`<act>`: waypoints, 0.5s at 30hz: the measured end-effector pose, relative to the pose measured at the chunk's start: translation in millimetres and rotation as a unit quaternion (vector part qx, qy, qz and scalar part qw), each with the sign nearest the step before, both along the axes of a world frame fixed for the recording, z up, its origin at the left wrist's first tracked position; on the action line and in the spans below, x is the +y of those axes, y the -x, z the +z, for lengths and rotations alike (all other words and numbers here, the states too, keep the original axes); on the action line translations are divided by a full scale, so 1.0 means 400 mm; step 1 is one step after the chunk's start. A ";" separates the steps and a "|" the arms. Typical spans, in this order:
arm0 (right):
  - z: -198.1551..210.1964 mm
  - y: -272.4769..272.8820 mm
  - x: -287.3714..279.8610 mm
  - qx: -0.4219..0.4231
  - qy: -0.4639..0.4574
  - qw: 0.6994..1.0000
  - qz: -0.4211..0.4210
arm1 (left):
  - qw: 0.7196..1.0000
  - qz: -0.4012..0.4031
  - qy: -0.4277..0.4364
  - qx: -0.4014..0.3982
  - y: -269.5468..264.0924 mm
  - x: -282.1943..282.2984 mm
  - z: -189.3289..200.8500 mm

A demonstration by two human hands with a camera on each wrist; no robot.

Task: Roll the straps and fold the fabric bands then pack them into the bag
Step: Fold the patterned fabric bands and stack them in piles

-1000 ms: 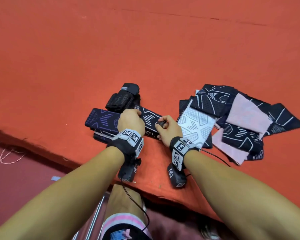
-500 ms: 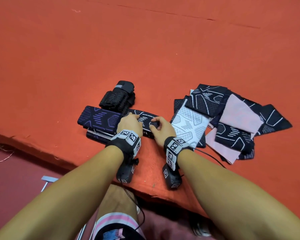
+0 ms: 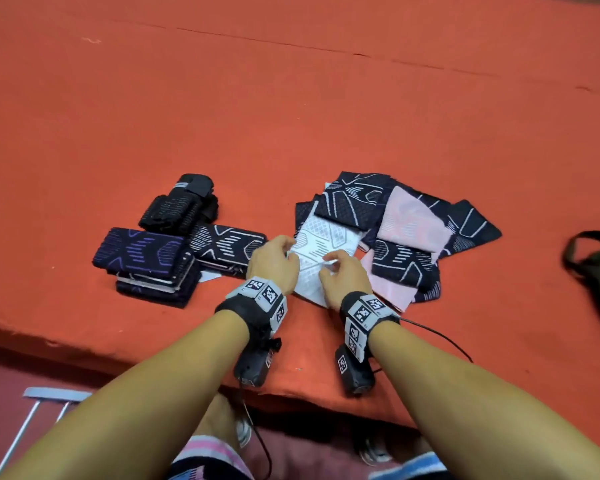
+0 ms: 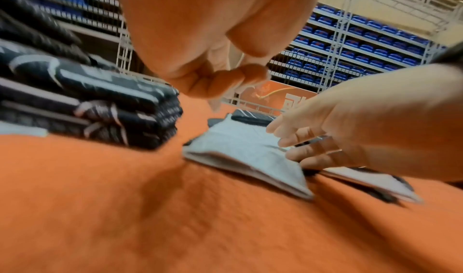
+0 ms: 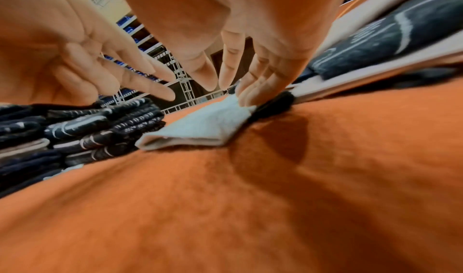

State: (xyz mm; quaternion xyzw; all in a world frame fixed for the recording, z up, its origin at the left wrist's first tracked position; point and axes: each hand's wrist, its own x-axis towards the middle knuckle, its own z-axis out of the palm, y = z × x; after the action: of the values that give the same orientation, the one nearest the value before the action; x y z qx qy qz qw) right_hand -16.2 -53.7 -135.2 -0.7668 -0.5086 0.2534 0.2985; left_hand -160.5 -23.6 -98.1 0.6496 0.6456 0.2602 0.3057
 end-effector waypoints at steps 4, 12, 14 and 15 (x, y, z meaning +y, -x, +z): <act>-0.016 -0.029 -0.050 -0.045 0.038 0.998 -0.026 | 0.996 0.029 0.083 0.029 -0.045 -0.027 -0.050; -0.009 -0.040 -0.061 0.109 0.044 0.992 -0.044 | 0.995 0.058 0.080 0.006 -0.034 -0.033 -0.068; -0.010 -0.051 -0.075 0.125 0.028 0.991 -0.033 | 0.996 0.057 0.073 0.002 -0.035 -0.047 -0.062; -0.011 -0.060 -0.085 0.121 0.025 0.992 -0.024 | 0.996 0.053 0.072 0.001 -0.037 -0.055 -0.062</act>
State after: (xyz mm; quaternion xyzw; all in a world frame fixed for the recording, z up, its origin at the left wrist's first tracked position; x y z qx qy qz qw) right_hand 7.7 -87.7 -139.8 -0.7497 -0.4440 0.3492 0.3448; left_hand -145.6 -45.8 -123.1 0.5911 0.6967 0.2278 0.3366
